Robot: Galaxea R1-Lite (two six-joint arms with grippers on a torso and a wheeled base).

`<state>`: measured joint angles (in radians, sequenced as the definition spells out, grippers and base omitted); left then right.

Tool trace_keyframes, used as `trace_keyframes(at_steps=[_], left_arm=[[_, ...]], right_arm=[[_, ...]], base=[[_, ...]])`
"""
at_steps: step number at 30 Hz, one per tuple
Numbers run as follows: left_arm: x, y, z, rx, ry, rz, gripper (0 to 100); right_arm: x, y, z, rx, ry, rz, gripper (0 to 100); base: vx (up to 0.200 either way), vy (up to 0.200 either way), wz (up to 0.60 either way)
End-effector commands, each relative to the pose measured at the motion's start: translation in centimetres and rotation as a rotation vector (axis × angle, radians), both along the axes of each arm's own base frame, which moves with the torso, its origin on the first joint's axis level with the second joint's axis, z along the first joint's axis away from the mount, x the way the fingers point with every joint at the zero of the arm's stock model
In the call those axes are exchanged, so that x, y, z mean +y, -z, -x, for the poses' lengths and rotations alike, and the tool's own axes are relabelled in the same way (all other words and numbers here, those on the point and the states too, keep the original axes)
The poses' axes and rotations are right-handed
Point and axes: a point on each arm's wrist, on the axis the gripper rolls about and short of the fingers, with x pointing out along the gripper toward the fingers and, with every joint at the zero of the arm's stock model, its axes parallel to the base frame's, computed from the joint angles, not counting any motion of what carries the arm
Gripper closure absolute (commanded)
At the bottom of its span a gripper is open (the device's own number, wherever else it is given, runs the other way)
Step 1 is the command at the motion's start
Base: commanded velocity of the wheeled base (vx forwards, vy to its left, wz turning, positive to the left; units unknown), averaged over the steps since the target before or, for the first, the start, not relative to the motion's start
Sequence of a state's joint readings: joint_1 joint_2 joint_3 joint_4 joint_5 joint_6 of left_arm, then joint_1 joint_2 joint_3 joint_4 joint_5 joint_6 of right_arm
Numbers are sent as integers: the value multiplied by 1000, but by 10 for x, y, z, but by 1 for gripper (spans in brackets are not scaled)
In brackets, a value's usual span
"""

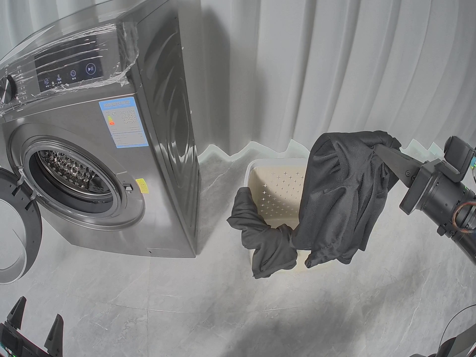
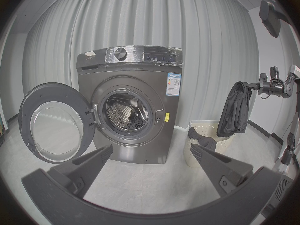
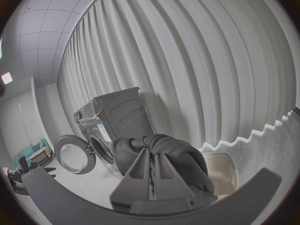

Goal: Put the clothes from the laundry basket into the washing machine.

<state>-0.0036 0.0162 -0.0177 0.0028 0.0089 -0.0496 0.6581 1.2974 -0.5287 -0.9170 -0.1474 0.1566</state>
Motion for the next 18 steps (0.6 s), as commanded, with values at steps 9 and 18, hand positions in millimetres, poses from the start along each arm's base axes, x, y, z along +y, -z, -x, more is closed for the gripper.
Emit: trace_keyframes(at_steps=[9,18], left_arm=[[0,4,0,-1,-1,1,0],[0,4,0,-1,-1,1,0]], right_arm=[[-2,-2,3,-5,-3,-11,100],[1,5,8,12,-63,2,100]], base=[[0,200,0],[0,200,0]])
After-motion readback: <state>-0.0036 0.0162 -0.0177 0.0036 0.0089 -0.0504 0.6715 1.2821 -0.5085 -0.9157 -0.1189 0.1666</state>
